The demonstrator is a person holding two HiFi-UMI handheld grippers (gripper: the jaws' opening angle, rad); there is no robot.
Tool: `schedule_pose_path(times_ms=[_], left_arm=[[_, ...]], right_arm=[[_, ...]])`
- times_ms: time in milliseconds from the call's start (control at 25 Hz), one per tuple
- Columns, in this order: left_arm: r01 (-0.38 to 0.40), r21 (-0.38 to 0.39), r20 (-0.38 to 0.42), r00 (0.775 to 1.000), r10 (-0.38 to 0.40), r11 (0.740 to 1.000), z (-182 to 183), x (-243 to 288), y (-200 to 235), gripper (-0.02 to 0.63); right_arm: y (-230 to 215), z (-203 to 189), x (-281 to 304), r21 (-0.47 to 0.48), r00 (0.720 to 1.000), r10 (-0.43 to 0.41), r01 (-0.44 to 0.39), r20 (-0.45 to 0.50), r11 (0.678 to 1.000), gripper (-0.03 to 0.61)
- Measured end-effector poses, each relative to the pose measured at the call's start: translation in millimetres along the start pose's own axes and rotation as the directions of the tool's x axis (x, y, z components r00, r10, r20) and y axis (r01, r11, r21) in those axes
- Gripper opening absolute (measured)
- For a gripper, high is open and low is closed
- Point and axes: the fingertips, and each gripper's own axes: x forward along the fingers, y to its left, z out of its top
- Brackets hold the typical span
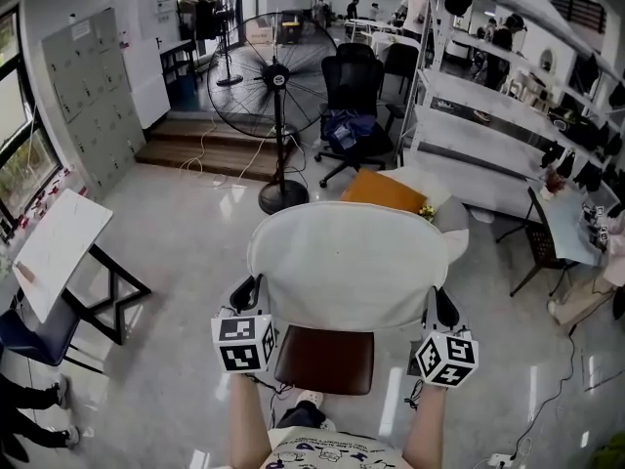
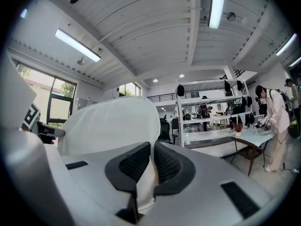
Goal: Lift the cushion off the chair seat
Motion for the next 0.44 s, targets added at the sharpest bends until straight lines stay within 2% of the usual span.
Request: schedule_pose_path(times_ms=[440], left_arm=[[-0.001, 0.002, -0.014, 1.000, 0.001, 1.000, 5.5, 12.4, -2.9, 0.051]], right_arm=[[-5.8, 2.9, 13.5, -0.001, 1.000, 0.008, -0.008, -0.018, 1.000, 0.044]])
